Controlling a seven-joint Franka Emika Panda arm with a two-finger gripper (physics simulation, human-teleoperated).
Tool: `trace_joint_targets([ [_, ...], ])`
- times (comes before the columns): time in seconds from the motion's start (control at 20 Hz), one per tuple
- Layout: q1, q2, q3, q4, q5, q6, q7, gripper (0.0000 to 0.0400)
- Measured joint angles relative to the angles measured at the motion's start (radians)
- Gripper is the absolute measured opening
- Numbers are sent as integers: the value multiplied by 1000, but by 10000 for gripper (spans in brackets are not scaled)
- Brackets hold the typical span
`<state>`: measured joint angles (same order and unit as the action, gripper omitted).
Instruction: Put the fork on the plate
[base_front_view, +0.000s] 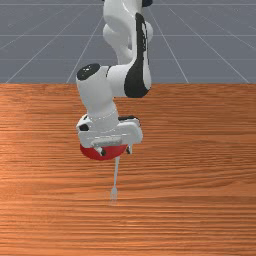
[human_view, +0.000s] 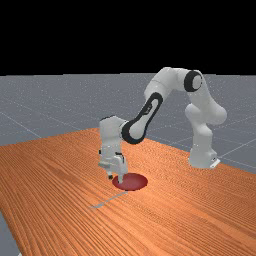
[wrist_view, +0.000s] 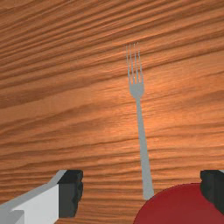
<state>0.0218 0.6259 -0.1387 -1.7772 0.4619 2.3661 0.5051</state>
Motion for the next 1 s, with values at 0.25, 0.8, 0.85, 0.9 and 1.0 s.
trace_joint_targets([
  [0.25, 52, 139, -15, 42, -35, 111, 27, 400],
  [0.8, 68, 252, -70, 144, -62, 168, 140, 221],
  [0.85, 70, 253, -72, 145, -58, 173, 153, 218],
  [0.9, 73, 254, -74, 146, -55, 177, 166, 220],
  [1.0, 78, 254, -73, 146, -50, 181, 181, 115],
])
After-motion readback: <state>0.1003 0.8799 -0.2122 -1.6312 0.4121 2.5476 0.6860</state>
